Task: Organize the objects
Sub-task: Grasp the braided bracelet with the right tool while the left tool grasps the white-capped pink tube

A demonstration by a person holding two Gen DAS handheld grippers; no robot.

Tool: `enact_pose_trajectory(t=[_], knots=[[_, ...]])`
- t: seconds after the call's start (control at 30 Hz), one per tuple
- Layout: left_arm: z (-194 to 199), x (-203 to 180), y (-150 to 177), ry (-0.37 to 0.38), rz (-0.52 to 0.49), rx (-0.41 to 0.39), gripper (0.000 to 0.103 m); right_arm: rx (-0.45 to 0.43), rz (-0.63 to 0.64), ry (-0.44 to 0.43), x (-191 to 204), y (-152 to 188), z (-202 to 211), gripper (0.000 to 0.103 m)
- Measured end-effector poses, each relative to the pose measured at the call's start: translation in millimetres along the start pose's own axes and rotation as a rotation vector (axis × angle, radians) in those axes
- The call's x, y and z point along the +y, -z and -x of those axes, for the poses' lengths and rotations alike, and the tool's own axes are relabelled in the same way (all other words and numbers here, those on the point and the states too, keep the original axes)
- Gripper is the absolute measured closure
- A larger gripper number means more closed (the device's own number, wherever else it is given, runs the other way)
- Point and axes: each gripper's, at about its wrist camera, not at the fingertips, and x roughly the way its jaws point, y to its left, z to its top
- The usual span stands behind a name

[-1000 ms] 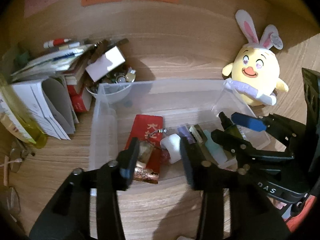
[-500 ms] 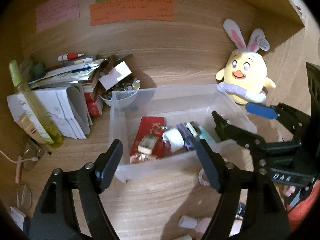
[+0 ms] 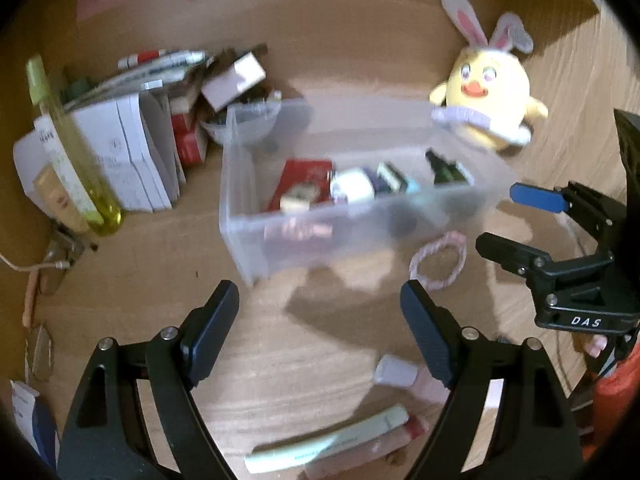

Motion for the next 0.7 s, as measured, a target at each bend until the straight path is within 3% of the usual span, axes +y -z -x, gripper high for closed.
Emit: enact_pose_trajectory(t=[0.13,0.43,0.63,0.7], knots=[[-5,-1,17,0.006,-0.014,0.044,0.020,0.057,0.027,-0.021,9,8,-16,0.021],[-12,-12,38,0.053,-0.056,0.110,0.020,0.180,0.044,-0.048,15,12,-51,0.020],[-16,-13,40,0.102,-0.045,0.111,0.021,0.181,0.013,-0.067,13,13,-58,0.021],[-16,-13,40,0.120,-0.043,0.108,0.026,0.174,0.012,-0.068,14,14,-57,0.021]])
